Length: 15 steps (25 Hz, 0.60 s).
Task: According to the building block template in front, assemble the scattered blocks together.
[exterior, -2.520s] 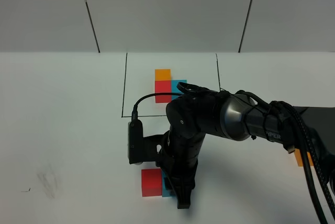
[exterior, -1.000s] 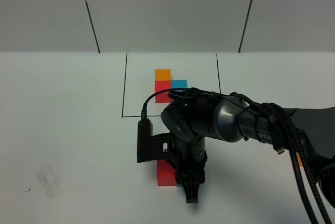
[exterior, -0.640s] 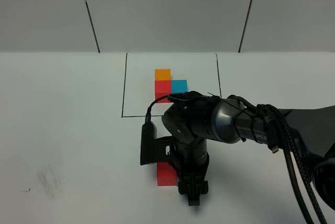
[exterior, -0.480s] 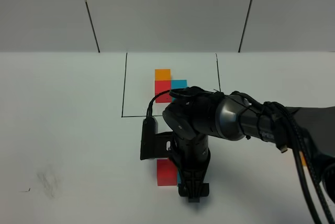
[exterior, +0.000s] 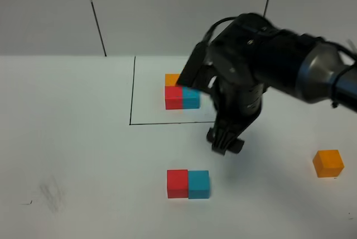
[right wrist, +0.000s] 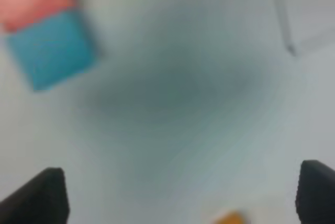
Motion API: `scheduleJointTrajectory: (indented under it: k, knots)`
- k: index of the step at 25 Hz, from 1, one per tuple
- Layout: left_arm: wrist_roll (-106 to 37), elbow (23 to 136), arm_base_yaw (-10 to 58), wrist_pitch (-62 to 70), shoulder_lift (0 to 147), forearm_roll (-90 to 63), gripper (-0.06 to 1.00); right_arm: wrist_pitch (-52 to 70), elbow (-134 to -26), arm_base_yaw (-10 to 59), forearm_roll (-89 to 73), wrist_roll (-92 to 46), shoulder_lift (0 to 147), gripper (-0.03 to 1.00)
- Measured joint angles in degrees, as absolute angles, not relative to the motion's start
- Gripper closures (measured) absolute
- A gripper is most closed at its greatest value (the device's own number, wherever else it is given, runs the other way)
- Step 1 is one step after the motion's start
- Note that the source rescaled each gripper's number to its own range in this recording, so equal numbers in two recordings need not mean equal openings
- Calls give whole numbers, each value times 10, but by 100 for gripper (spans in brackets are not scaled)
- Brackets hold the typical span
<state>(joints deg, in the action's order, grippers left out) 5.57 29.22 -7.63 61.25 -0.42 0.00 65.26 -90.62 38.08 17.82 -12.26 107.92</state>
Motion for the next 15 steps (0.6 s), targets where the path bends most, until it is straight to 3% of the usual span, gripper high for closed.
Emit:
scheduleJointTrajectory:
  k: [3, 9, 15]
  knots:
    - [56, 292, -76, 613, -4, 0, 34, 684, -906, 288, 193, -21, 1066, 15]
    - [56, 292, -76, 613, -4, 0, 34, 693, -906, 115, 94, 3, 1066, 17]
    - [56, 292, -76, 613, -4, 0, 34, 693, -906, 35, 52, 18, 1066, 17]
